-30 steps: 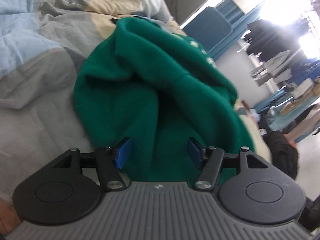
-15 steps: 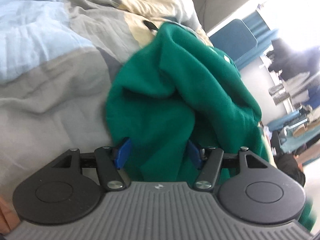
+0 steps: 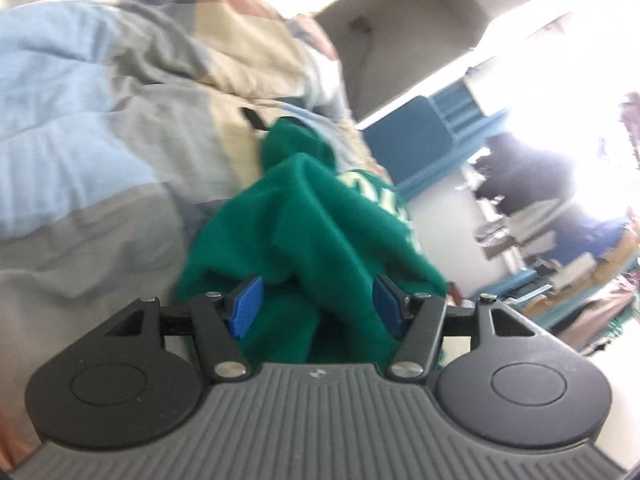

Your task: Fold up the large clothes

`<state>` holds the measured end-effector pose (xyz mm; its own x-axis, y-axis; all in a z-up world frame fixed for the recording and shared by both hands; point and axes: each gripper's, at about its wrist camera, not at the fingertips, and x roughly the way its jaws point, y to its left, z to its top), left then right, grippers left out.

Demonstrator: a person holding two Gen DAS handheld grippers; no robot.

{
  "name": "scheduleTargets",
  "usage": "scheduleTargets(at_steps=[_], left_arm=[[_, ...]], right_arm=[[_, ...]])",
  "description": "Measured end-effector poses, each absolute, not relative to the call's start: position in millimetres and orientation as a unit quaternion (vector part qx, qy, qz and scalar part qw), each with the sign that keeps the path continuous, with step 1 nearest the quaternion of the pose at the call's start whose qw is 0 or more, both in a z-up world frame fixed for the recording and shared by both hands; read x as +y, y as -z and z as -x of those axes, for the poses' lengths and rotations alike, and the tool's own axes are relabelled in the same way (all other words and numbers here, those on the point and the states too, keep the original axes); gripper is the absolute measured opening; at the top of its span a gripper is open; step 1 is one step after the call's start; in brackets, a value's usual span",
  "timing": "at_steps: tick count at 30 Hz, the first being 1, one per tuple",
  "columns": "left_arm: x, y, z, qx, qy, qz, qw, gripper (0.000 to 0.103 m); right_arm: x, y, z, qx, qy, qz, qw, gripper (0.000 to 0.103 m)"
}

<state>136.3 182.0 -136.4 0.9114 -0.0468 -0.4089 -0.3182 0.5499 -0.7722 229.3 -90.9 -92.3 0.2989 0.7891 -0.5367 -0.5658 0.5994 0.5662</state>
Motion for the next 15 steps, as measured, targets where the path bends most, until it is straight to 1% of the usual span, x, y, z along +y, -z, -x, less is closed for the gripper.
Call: scheduleTargets(at_steps=[3,5,7,10,15], left_arm=[[182,140,-149,0.201,-0.029,0.485,0.850,0.065],[183,145,-159,0.206,-0.009,0.503,0.839,0.065],[184,150,-170,0.209,0.004,0.517,0.830,0.065],[188,158,-180,0.204,0.000,0.524,0.827,0.065],[196,173,-196,0.199,-0.004,0.542,0.817,0.067]], right_arm=[[-114,76,-243,0.365,-0.391,-0.177,0.826,0.079],[-122,73,-260,0.356,-0.379,-0.192,0.832,0.079],[-116,71,-286,0.358,-0.368,-0.197,0.835,0.079],[-86,75,-333,0.371,-0.347,-0.173,0.844,0.079],[-44,113,-413,0.409,-0.304,-0.133,0.850,0.078]])
